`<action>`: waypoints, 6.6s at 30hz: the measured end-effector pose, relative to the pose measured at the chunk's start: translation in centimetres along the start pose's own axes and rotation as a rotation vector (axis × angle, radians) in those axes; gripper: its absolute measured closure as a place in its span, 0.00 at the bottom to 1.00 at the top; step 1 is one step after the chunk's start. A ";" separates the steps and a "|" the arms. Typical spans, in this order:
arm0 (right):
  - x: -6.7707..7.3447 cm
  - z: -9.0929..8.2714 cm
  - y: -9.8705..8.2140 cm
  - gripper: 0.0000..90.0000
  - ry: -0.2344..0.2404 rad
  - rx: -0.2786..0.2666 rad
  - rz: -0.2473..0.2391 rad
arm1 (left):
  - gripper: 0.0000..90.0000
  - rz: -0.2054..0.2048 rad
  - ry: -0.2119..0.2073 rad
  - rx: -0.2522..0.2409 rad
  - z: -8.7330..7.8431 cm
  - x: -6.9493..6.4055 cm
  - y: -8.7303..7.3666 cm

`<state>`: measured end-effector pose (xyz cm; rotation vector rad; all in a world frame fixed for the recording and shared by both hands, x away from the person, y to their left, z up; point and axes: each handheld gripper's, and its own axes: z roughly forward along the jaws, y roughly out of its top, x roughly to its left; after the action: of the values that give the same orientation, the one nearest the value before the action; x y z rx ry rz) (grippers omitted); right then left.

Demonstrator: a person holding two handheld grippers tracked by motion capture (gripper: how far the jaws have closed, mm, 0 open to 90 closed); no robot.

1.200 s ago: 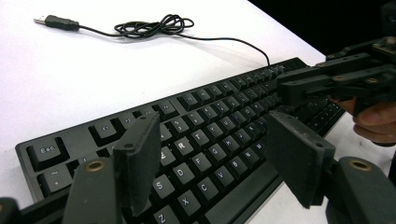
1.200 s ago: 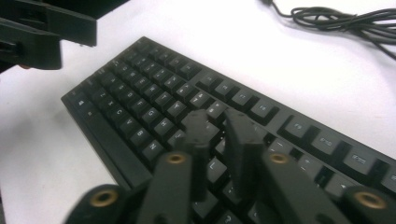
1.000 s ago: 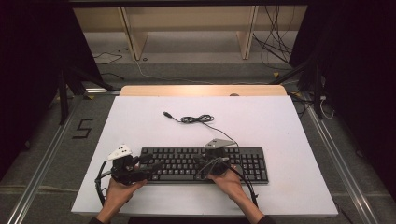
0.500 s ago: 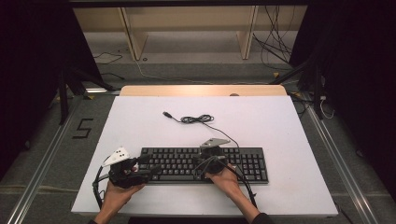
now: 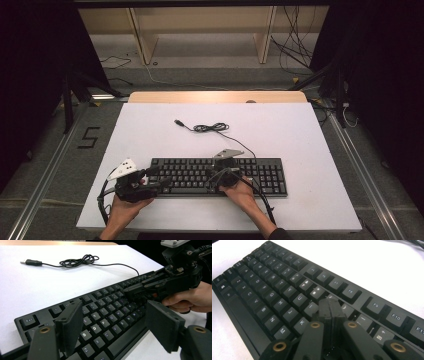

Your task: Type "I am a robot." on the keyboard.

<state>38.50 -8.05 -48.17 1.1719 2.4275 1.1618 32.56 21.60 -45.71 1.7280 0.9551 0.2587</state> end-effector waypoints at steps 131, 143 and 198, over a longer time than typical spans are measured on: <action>3.1 0.0 0.9 0.69 0.166 -0.056 -0.042 | 0.30 0.006 0.005 -0.022 -0.1 0.2 0.1; 1.6 -1.0 1.2 0.49 0.141 -0.051 -0.004 | 0.30 0.005 0.006 -0.022 -0.1 0.2 0.1; -0.4 -0.3 0.3 1.00 0.034 0.015 0.004 | 0.30 0.007 0.006 -0.017 -0.1 0.2 0.1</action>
<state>38.77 -8.39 -47.75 1.1715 2.4639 1.1761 32.68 21.78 -45.68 1.7159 0.9487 0.2755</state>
